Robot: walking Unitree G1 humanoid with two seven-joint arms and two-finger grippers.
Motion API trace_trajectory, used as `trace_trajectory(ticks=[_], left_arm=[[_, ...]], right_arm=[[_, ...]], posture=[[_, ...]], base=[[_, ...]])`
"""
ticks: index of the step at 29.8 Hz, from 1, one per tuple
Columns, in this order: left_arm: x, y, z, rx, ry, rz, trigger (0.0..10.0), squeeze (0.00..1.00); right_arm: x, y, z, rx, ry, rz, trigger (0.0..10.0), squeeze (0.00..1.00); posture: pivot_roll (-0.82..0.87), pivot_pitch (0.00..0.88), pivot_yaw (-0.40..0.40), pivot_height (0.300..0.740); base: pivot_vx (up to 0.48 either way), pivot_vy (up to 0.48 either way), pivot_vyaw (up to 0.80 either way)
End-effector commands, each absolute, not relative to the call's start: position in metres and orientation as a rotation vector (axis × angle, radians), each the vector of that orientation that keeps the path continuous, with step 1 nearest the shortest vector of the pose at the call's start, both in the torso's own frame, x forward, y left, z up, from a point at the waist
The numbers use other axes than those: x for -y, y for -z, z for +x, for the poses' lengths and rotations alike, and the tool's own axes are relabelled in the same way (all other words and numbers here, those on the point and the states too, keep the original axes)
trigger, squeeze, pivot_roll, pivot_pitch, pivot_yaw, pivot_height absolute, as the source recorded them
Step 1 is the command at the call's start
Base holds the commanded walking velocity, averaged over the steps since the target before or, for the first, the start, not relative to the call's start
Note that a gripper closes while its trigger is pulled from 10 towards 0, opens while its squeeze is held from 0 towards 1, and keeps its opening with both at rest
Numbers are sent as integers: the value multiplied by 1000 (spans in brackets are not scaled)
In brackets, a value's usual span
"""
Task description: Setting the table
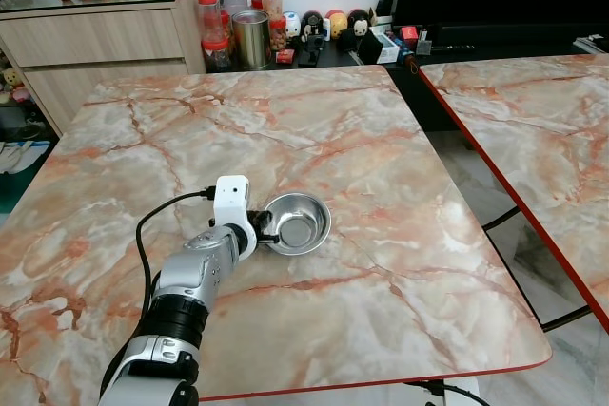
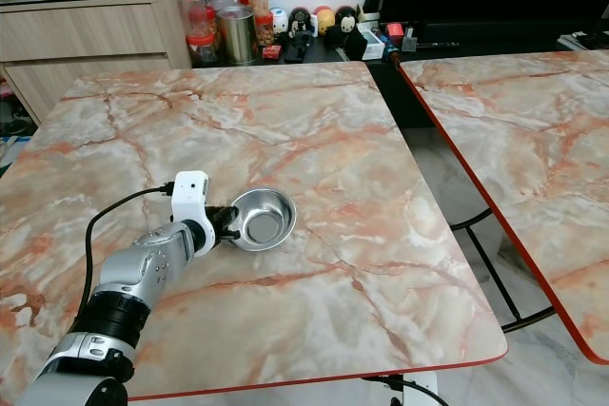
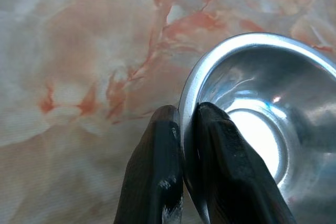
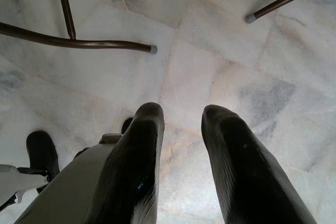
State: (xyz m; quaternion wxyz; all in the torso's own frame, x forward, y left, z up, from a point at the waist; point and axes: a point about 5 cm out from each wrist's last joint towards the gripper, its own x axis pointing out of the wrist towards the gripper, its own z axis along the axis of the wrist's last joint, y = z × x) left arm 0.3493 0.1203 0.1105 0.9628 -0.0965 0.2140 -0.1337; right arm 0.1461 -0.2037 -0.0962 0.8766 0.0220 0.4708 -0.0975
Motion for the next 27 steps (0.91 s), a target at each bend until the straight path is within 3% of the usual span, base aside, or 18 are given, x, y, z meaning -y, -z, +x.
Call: trace_trajectory(ticks=[1,4,6,7,8,9,16,27], left_arm=[[-122,-104,346,-450,260,-180,0,0],[-121,-107,347,-413,271,-209,0,0],[-117,-120,349,-288,328,-306,0,0],[-117,-126,350,-224,329,-328,4588,0],[-118,-129,350,-183,325,-338,4588,0],[-119,-136,349,-105,312,-411,10000,0],[-129,-139,348,13,237,-476,10000,0],[-147,-141,348,119,126,-495,10000,0]], right_arm=[[204,94,151,-970,212,51,10000,0],[204,94,151,-970,210,49,10000,0],[204,94,151,-970,206,45,10000,0],[204,94,152,-969,204,44,10000,0],[204,94,152,-968,203,43,10000,0],[204,94,152,-967,201,42,10000,0],[203,94,153,-967,199,43,10000,0],[203,95,150,-974,200,45,10000,0]], posture=[[-8,0,-6,740],[-9,0,-8,740],[-10,0,-8,740],[-12,0,-9,740],[-12,0,-9,740],[-15,0,-7,740],[-14,0,-9,740],[-9,0,-13,740]], base=[[0,0,0],[0,0,0],[0,0,0],[0,0,0],[0,0,0],[0,0,0],[0,0,0],[0,-458,0]])
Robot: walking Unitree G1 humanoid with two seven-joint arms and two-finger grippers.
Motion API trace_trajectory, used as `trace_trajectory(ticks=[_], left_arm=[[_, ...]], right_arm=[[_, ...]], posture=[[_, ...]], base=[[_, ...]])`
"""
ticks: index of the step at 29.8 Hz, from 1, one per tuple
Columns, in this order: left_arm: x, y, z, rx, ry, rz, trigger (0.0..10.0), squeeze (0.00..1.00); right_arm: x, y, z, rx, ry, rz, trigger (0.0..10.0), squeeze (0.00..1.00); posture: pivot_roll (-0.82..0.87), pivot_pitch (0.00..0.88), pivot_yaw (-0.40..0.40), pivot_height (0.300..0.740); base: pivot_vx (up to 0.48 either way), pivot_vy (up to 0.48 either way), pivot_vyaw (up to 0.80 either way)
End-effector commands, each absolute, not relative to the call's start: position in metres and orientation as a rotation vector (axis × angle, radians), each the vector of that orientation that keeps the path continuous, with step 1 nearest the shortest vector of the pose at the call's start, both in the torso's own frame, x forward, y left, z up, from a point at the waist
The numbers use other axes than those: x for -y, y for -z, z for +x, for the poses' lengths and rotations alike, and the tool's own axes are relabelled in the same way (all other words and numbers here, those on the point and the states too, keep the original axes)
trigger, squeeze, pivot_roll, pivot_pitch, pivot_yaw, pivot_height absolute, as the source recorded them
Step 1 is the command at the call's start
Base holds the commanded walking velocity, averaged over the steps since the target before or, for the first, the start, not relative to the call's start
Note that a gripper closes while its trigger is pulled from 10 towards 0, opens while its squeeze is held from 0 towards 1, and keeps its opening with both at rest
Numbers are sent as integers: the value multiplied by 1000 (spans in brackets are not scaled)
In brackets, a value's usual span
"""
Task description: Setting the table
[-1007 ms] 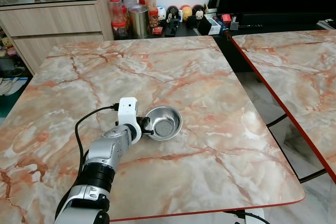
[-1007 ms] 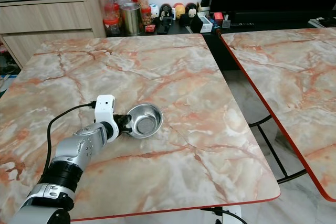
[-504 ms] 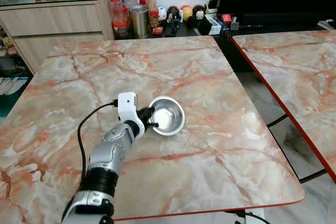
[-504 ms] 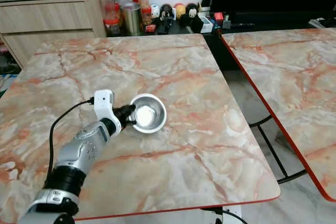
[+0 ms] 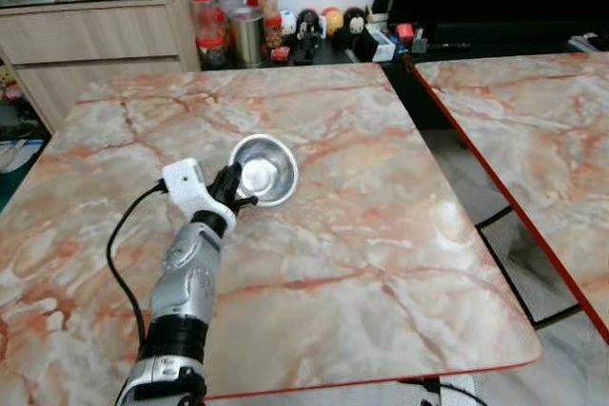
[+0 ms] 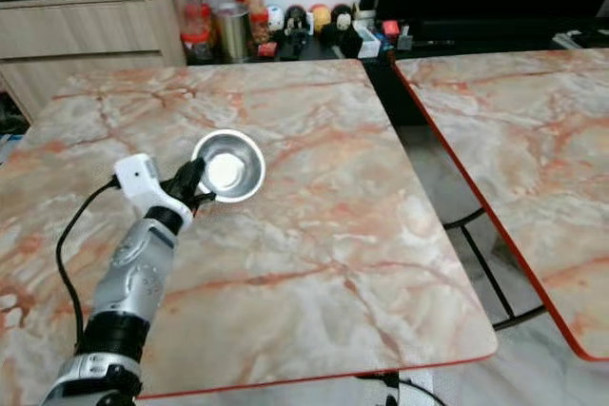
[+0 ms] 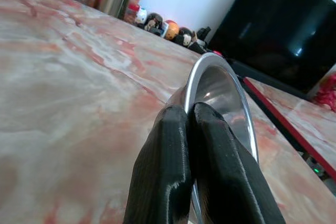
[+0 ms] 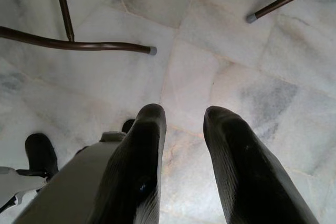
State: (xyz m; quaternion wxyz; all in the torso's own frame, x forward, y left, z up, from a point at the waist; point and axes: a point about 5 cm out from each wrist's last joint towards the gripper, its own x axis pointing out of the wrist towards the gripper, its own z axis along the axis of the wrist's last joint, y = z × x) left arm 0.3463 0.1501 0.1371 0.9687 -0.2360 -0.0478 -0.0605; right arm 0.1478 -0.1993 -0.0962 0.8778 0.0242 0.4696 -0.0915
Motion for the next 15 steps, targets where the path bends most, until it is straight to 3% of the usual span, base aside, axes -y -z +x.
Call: trace_trajectory(ticks=[1,15], left_arm=[[-148,-142,348,124,123,-496,10000,0],[-152,-146,351,170,91,-524,10000,0]], right_arm=[[203,95,150,-973,201,46,10000,0],[204,93,154,-965,203,46,10000,0]], posture=[[-9,0,-14,740],[-8,0,-18,740]], base=[[0,-472,0],[0,-473,0]])
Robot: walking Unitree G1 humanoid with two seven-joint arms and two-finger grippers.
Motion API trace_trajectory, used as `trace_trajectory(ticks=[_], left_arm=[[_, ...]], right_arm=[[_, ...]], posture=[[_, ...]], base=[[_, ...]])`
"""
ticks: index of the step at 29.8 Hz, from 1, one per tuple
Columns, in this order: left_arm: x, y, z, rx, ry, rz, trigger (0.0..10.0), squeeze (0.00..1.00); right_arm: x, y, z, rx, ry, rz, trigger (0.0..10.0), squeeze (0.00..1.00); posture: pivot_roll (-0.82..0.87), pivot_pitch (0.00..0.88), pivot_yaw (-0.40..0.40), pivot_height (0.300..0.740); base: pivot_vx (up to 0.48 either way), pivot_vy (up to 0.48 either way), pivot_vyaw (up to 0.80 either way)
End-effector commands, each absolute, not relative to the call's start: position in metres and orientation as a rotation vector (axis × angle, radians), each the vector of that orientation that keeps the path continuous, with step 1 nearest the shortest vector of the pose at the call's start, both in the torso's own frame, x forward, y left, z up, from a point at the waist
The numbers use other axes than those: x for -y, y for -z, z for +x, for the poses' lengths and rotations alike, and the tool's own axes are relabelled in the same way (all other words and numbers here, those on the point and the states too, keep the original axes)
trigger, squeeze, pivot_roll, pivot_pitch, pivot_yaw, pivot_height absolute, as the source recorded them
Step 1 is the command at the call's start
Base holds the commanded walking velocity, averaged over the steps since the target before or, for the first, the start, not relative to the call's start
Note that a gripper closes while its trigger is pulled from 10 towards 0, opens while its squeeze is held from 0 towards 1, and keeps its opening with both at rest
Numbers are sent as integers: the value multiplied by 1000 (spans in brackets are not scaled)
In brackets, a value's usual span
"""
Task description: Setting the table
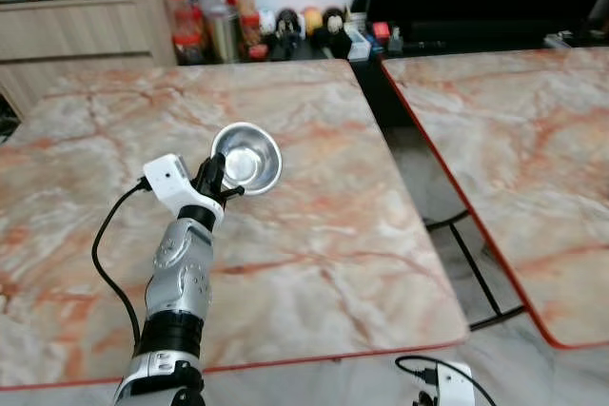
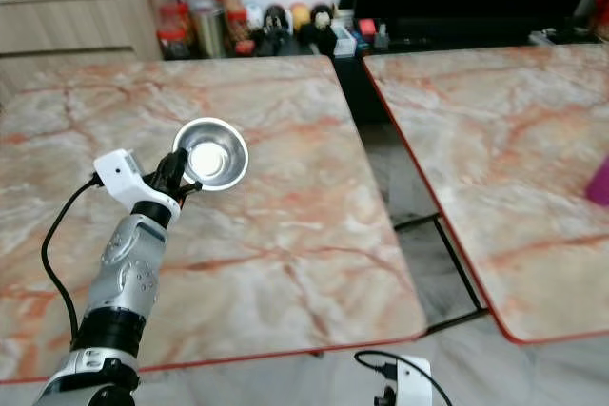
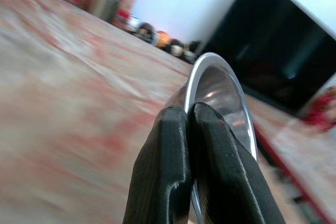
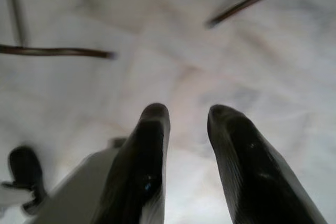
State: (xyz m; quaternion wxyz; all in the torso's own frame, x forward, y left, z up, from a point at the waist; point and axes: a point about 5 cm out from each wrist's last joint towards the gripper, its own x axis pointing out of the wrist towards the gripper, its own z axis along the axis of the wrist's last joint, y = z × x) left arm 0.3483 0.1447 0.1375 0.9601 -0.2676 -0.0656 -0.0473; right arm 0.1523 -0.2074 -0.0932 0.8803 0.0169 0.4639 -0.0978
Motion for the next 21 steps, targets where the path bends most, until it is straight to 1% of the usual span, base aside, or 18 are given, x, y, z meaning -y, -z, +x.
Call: trace_trajectory(ticks=[1,17,21], left_arm=[[-152,-147,351,171,90,-524,10000,0],[-152,-153,354,198,93,-526,10000,0],[-153,-156,355,213,86,-522,10000,0]], right_arm=[[204,93,154,-966,204,46,10000,0],[203,94,153,-967,210,52,10000,0],[204,92,158,-951,213,58,10000,0]], posture=[[-9,0,-17,740],[-8,0,-15,740],[-9,0,-15,740]], base=[[0,-472,0],[0,-473,0],[0,-465,0]])
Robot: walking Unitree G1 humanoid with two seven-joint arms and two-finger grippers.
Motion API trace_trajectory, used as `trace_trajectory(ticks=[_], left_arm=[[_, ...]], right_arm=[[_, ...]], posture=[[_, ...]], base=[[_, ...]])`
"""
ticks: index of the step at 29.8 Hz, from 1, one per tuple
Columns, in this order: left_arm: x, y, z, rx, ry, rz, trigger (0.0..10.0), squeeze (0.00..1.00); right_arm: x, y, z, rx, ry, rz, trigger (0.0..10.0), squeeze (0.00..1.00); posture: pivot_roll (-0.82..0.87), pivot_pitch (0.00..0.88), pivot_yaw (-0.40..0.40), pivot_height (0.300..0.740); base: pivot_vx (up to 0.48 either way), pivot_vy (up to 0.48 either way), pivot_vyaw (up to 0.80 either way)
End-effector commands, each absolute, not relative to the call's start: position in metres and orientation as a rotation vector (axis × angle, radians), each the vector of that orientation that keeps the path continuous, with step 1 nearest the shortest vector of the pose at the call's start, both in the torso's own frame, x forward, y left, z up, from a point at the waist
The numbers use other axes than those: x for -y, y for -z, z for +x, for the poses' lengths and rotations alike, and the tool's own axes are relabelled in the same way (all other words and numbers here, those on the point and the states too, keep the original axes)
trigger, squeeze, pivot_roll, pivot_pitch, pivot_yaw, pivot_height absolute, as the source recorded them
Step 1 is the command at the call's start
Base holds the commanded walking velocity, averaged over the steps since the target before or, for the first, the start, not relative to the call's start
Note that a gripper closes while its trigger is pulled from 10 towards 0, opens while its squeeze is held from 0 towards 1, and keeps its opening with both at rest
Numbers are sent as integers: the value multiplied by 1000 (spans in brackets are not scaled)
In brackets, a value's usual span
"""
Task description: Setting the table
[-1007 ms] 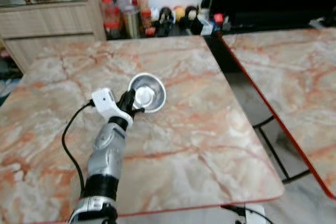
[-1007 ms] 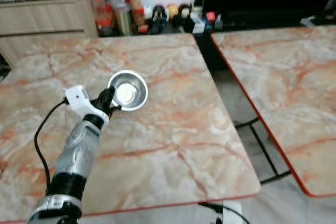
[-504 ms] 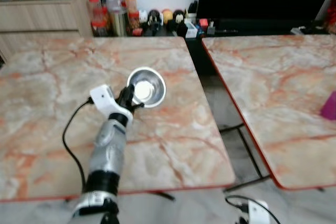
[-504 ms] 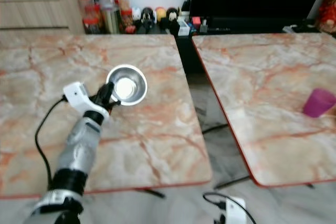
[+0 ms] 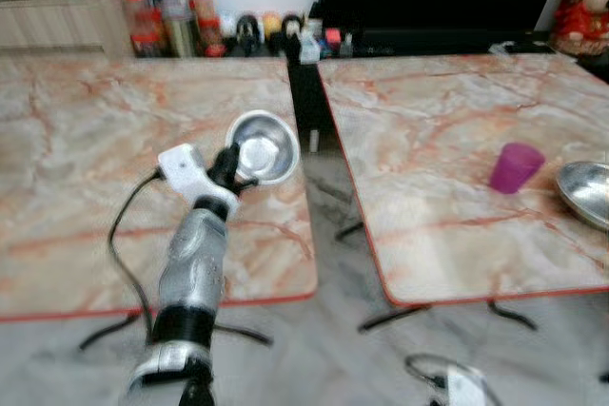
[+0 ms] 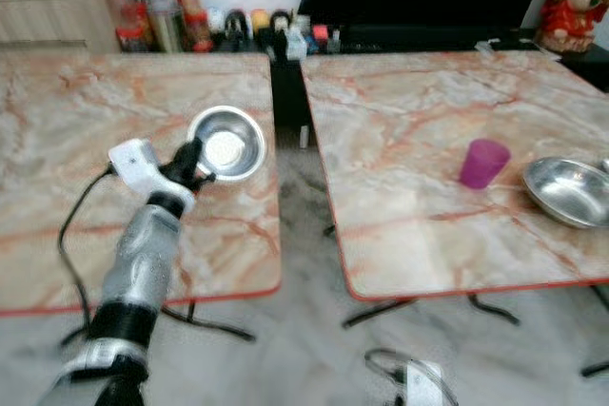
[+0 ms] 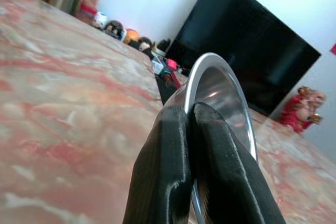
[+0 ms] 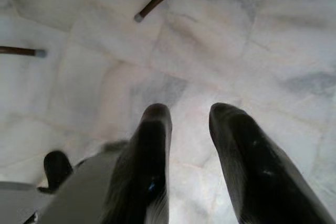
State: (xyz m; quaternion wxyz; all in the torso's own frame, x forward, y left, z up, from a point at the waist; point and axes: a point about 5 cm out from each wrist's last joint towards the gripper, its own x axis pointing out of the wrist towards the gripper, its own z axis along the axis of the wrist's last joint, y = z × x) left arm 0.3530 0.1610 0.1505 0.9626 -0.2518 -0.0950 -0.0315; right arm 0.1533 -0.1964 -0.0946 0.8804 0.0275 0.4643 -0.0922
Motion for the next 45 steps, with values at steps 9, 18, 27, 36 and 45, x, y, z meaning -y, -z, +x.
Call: trace_trajectory(ticks=[9,18,27,36,45], left_arm=[[-150,-155,354,218,83,-521,10000,0],[-149,-156,354,222,86,-518,10000,0],[-148,-157,354,226,90,-516,10000,0],[-147,-156,354,223,96,-515,10000,0],[-143,-156,353,223,112,-512,10000,0]], right_arm=[[205,86,169,-914,191,24,10000,0],[204,86,171,-911,196,42,10000,0],[204,85,174,-905,186,30,10000,0],[206,83,175,-897,188,15,10000,0],[205,84,174,-906,190,25,10000,0]], posture=[[-13,0,-15,740],[-16,0,-16,740],[-15,0,-17,740],[-18,0,-14,740],[-17,0,-17,740]], base=[[0,-455,0],[0,-445,0],[0,-446,0],[0,-442,522],[0,-434,48]])
